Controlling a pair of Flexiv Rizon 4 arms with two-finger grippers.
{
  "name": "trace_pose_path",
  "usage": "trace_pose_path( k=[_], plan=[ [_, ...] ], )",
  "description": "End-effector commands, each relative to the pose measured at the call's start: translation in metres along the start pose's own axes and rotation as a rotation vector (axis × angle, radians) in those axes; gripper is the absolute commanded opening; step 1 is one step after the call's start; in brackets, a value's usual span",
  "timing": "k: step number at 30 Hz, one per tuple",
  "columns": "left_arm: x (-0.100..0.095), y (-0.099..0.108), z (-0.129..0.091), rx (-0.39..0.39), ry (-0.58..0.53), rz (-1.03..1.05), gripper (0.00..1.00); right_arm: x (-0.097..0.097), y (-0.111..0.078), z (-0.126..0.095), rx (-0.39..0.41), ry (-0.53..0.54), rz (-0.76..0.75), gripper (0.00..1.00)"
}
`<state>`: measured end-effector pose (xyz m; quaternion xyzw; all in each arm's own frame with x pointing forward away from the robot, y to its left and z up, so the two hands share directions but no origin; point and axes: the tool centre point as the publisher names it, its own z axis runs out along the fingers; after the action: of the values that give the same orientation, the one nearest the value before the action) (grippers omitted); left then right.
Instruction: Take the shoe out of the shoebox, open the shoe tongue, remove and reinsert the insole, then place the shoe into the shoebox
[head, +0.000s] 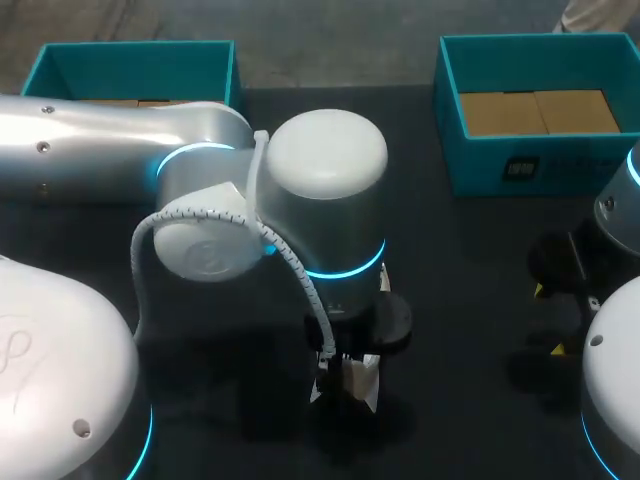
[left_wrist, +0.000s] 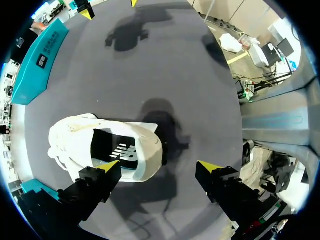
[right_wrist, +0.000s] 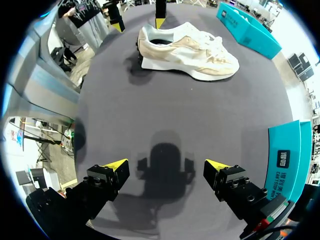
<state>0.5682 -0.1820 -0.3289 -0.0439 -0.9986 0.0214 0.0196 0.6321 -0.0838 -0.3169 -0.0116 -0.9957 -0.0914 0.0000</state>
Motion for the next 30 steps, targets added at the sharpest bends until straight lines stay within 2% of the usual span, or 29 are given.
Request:
trace_pose_path(
  k=[1, 12, 30],
  plan=[
    [-0.004, -0.01, 0.011, -0.013, 0.015, -0.008, 1.0, 0.002, 0.0, 0.0, 0.002, -0.002, 0.001, 1.0],
    [-0.003, -0.02, 0.026, -0.032, 0.033, -0.018, 1.0, 0.002, 0.0, 0.0, 0.002, -0.002, 0.001, 1.0],
    [0.001, -0.014, 0.055, -0.071, 0.035, -0.079, 1.0, 0.002, 0.0, 0.0, 0.002, -0.002, 0.001, 1.0]
  ],
)
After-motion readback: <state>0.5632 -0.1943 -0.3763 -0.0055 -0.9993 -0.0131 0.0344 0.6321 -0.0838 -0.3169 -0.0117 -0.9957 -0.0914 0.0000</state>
